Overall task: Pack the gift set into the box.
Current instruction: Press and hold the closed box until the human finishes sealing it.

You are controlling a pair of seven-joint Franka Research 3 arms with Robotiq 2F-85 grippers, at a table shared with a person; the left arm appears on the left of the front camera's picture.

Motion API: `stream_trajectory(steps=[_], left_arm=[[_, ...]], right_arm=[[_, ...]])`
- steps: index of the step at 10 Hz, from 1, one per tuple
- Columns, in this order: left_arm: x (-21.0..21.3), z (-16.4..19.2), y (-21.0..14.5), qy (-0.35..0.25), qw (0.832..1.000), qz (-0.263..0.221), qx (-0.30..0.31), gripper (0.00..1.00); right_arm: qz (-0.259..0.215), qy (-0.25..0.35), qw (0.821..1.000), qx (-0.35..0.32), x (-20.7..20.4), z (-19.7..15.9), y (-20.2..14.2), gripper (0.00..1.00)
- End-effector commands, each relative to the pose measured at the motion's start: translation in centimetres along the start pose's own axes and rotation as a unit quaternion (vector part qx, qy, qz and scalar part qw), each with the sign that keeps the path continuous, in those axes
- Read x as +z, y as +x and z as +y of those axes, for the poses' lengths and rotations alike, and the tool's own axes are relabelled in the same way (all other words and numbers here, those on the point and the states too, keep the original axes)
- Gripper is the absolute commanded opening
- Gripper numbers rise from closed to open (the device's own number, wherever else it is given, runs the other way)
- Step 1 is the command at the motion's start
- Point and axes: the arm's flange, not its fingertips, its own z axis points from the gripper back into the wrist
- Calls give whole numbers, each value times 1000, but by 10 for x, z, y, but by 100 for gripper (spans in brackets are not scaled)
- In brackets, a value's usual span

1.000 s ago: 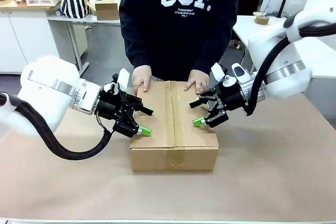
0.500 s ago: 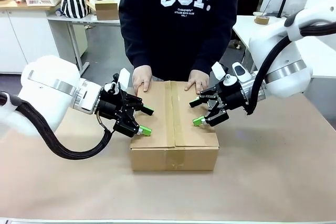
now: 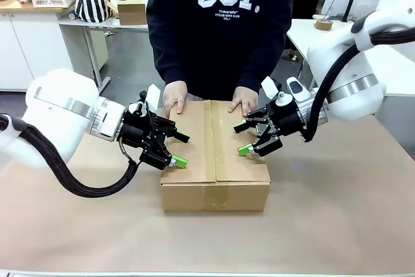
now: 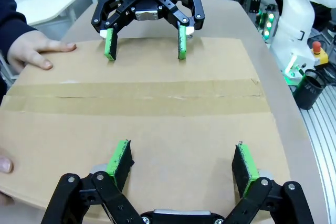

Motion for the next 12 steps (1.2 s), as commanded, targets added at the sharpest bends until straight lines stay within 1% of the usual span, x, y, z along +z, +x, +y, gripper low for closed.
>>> stream_trajectory(steps=[1, 12], left_arm=[[0, -1, -1, -1, 1000, -2, -3, 100], [0, -1, -1, -1, 1000, -2, -3, 100]], right_arm=[[4, -2, 1000, -1, -1, 2, -2, 100], [4, -2, 1000, -1, -1, 2, -2, 100]])
